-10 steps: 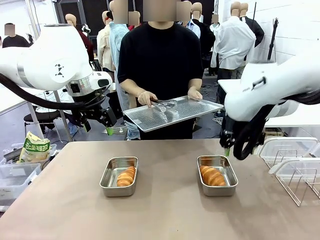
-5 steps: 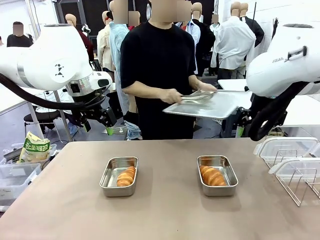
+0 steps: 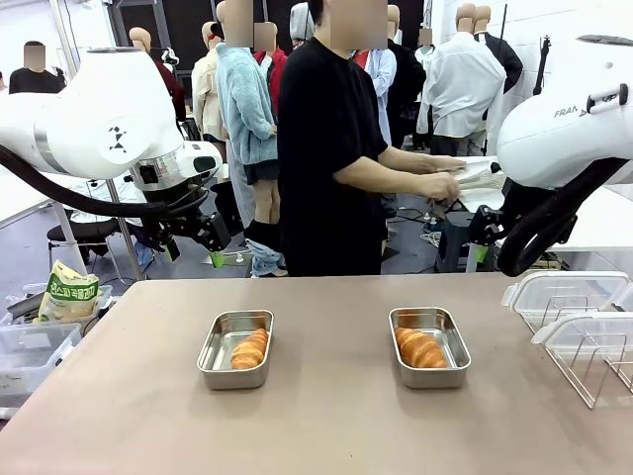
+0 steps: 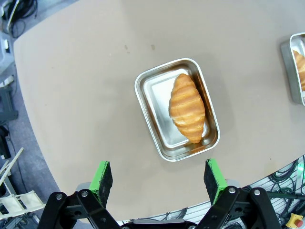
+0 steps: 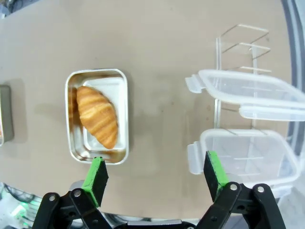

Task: Place the bread in airtight containers.
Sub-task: Pick up one Airtight Container lid and hand it to the human.

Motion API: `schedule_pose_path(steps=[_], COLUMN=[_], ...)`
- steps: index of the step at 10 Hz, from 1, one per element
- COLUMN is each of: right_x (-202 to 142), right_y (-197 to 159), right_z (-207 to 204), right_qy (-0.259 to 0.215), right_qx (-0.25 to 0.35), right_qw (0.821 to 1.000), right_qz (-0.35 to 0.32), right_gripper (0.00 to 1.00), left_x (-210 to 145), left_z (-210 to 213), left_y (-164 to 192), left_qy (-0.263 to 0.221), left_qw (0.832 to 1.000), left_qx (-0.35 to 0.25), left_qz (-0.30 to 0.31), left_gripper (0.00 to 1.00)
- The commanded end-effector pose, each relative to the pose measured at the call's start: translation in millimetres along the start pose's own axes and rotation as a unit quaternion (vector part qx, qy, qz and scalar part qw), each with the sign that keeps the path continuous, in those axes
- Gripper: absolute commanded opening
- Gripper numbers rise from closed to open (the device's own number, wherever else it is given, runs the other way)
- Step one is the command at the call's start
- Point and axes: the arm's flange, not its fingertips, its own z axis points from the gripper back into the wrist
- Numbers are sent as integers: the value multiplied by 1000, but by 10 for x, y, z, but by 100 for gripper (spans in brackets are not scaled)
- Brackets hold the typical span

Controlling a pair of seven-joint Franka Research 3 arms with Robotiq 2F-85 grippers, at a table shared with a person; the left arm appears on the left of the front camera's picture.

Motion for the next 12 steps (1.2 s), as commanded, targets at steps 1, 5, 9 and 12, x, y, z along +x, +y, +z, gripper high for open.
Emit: schedule_pose_path(steps=[1, 5, 9, 12], right_x=[-167, -286, -544, -838], right_y=[-475, -923, -1267, -1485], right_z=[241, 67, -55, 33], right_qy=[-39, -4, 3, 72], right_qx=[-9, 51, 16, 74], right_qw=[996, 913, 793, 793], right_qz=[85, 404, 609, 601], right_gripper=[100, 100, 100, 100], left_x=[5, 5, 5, 5], left_z=[12, 12, 12, 12], left_y=[-2, -2, -2, -2], left_qy=[1, 1, 1, 1], left_qw=[1000, 1000, 1000, 1000], left_qx=[12, 12, 12, 12], left_qz=[8, 8, 8, 8], left_gripper=[100, 100, 100, 100])
